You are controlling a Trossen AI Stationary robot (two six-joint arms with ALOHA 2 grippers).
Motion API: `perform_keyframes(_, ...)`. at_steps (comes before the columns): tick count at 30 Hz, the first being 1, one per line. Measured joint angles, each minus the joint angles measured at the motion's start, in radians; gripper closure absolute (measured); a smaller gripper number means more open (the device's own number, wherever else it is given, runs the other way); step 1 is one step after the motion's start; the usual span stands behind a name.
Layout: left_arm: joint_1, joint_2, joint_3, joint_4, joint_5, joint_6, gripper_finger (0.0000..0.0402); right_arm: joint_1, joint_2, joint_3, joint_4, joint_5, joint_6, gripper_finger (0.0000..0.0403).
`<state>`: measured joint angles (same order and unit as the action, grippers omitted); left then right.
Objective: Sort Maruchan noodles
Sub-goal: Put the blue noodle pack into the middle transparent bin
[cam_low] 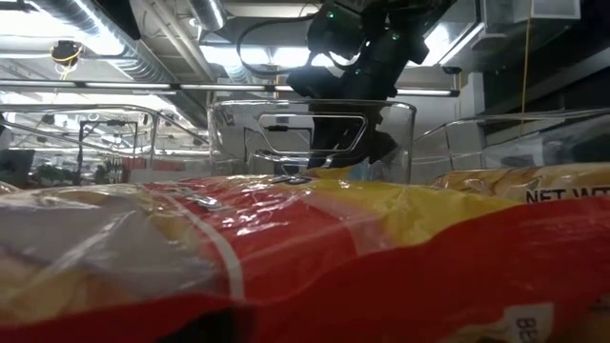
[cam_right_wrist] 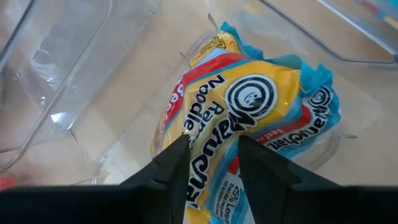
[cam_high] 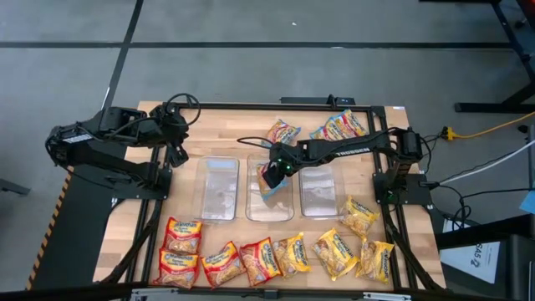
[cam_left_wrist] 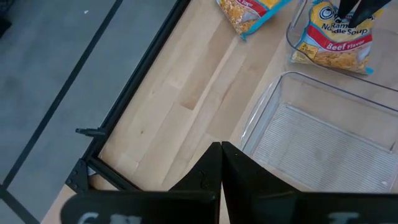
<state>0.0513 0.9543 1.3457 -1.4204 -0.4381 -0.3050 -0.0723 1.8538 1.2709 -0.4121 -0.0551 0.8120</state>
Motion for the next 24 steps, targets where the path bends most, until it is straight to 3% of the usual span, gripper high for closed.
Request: perform_keyframes(24, 0.0, 0.0, 0.0, 0.0, -0.018, 0.0, 0.0401, 0.0, 0.004, 0.063, -0.08, -0.031, -0.005, 0.0338)
